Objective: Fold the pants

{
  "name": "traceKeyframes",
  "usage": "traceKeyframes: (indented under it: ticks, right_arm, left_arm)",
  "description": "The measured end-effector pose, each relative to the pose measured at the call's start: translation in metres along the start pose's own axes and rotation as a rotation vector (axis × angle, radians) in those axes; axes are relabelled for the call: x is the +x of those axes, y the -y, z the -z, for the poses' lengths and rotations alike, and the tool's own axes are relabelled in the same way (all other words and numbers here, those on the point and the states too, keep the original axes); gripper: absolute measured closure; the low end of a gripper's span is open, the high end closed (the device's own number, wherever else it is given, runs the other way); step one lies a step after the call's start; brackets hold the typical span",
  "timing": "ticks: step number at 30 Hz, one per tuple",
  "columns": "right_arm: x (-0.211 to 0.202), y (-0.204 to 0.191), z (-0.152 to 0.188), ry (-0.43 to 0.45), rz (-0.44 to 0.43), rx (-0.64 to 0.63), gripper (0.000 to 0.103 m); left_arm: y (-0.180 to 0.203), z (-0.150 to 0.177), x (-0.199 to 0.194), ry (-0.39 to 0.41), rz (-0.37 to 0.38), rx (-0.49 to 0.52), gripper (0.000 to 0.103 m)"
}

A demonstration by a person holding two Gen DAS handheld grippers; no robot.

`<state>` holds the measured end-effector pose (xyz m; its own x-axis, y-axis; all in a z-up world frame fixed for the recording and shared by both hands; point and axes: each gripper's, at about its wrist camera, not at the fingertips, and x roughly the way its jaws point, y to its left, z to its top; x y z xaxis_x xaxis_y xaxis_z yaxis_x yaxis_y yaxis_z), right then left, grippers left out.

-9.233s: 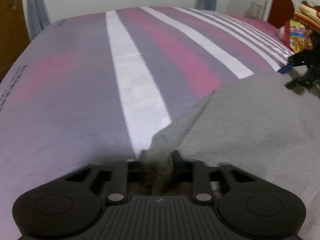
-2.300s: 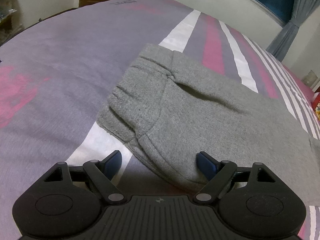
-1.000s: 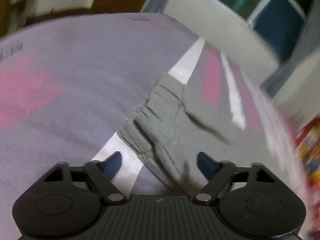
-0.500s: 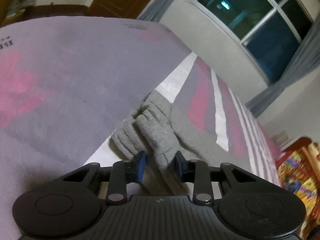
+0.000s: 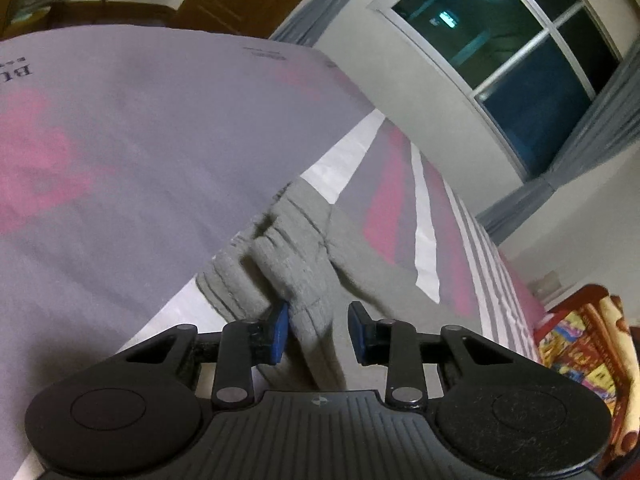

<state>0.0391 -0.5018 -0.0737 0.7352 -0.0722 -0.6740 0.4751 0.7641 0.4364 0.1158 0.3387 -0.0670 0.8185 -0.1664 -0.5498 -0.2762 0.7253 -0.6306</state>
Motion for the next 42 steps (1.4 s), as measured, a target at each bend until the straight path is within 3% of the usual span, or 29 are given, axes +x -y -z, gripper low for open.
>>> traceKeyframes:
  ticks: [4, 9, 12, 14, 15, 16, 19, 20, 27, 29, 30, 32, 38, 41, 42]
  right_arm:
    - [0.0, 0.0, 0.001, 0.002, -0.003, 0.001, 0.062]
    - [0.001, 0.001, 0.001, 0.001, -0.004, 0.009, 0.062]
    - [0.001, 0.001, 0.0, 0.001, -0.001, 0.014, 0.062]
    - [-0.001, 0.001, 0.0, 0.0, 0.0, 0.021, 0.068]
    - [-0.001, 0.002, 0.0, -0.002, 0.002, 0.017, 0.087]
    - [-0.001, 0.004, 0.001, -0.009, -0.002, 0.021, 0.096]
    - [0.002, 0.016, 0.003, -0.014, -0.036, 0.071, 0.098]
    - [0.001, 0.018, 0.004, -0.012, -0.046, 0.086, 0.097]
    - [0.003, 0.026, 0.0, 0.001, -0.122, 0.187, 0.066]
    - [0.004, 0.025, -0.002, -0.003, -0.127, 0.211, 0.062]
    - [0.002, 0.024, -0.002, -0.002, -0.126, 0.216, 0.063]
    - [-0.004, 0.02, -0.001, 0.007, -0.143, 0.174, 0.1]
    - [-0.036, 0.008, -0.003, 0.103, -0.119, 0.042, 0.099]
    - [-0.011, 0.019, 0.003, 0.016, -0.022, 0.058, 0.099]
    - [-0.008, 0.022, 0.004, 0.013, -0.026, 0.077, 0.1]
  left_arm:
    - [-0.004, 0.0, 0.006, 0.037, 0.065, -0.06, 0.071]
    - [-0.001, 0.001, 0.043, -0.066, -0.022, -0.027, 0.073]
    - [-0.002, -0.019, 0.039, -0.024, 0.053, -0.091, 0.082]
    - [0.003, -0.027, 0.04, -0.024, 0.039, -0.028, 0.082]
    - [0.002, -0.028, 0.044, -0.049, 0.012, -0.007, 0.082]
    - [0.0, -0.027, 0.05, -0.087, -0.02, 0.012, 0.082]
    - [-0.003, -0.023, 0.058, -0.119, -0.042, 0.045, 0.082]
    - [-0.002, -0.023, 0.058, -0.115, -0.036, 0.038, 0.082]
    - [-0.007, -0.025, 0.055, -0.12, -0.043, 0.05, 0.082]
    - [-0.007, -0.026, 0.054, -0.124, -0.044, 0.049, 0.082]
    - [-0.007, -0.027, 0.056, -0.126, -0.043, 0.049, 0.082]
    - [-0.005, -0.03, 0.063, -0.128, -0.043, 0.053, 0.082]
    - [-0.013, -0.034, 0.064, -0.114, -0.022, 0.002, 0.082]
    - [-0.01, -0.033, 0.066, -0.125, -0.037, 0.02, 0.082]
    - [-0.009, -0.034, 0.064, -0.121, -0.029, 0.015, 0.082]
